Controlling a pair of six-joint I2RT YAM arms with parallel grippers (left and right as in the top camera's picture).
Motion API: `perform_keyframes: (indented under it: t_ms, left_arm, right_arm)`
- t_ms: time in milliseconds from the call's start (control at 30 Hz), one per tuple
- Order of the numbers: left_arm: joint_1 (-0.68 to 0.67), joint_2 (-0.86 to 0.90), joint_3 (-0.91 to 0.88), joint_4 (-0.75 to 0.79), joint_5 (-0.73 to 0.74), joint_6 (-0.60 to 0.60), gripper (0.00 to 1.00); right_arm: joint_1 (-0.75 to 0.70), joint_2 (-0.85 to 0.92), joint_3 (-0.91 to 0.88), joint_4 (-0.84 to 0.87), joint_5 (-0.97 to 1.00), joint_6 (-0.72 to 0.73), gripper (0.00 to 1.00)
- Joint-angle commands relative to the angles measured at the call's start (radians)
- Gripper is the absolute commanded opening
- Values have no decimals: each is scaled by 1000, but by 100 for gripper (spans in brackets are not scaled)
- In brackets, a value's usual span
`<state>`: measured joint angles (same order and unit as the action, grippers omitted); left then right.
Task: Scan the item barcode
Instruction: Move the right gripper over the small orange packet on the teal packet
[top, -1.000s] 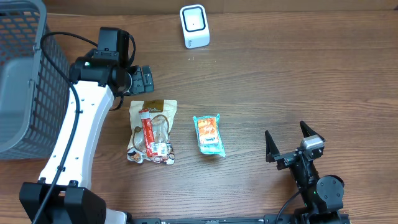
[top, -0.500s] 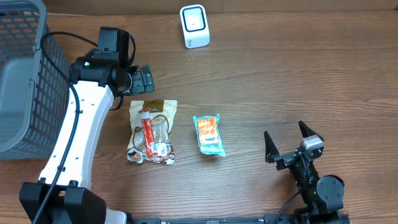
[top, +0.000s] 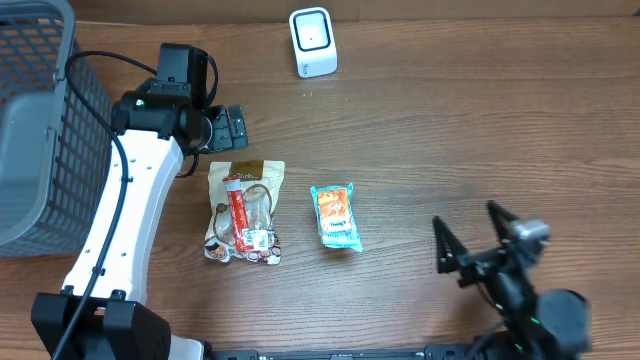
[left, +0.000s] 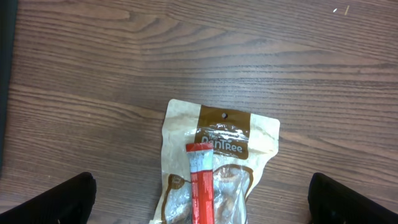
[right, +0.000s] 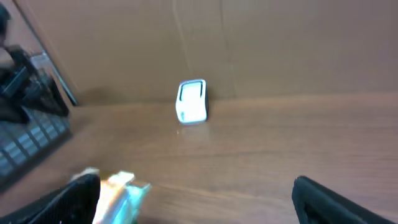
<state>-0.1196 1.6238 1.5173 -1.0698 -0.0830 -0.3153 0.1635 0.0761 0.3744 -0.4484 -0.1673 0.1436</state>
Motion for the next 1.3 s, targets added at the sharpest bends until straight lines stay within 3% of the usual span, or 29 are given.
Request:
perform_keyframes:
  t_ms: [0,300,433,533,600,700,1033,1267]
  left_arm:
    - [2,5,21,1,-10,-14,100]
    - [2,5,21,0,-10,-14,100]
    - [2,5,21,0,-10,-14,100]
    - [2,5,21,1,-9,-14,100]
    - [2,5,21,1,-10,-14,100]
    - [2,5,21,0,-10,-14,100]
    - [2,5,21,0,-9,-14,100]
    - [2,5,21,0,-9,-14,100]
  right_arm:
    - [-4,152,307,-127,43,39,100]
    - [-4,755,1093,-739,10,122,100]
    - [-4,949,1300,-869,-75,122,100]
    - [-4,1030,1337,-909,-167,123,100]
    - [-2,1071,1337,-937,-217,124,83]
    - [28,1126,1328,-987,-196,153,79]
    - [391,1378,1289,-1008,159,376,93]
    - [555,1591,1287,-985,217,410,100]
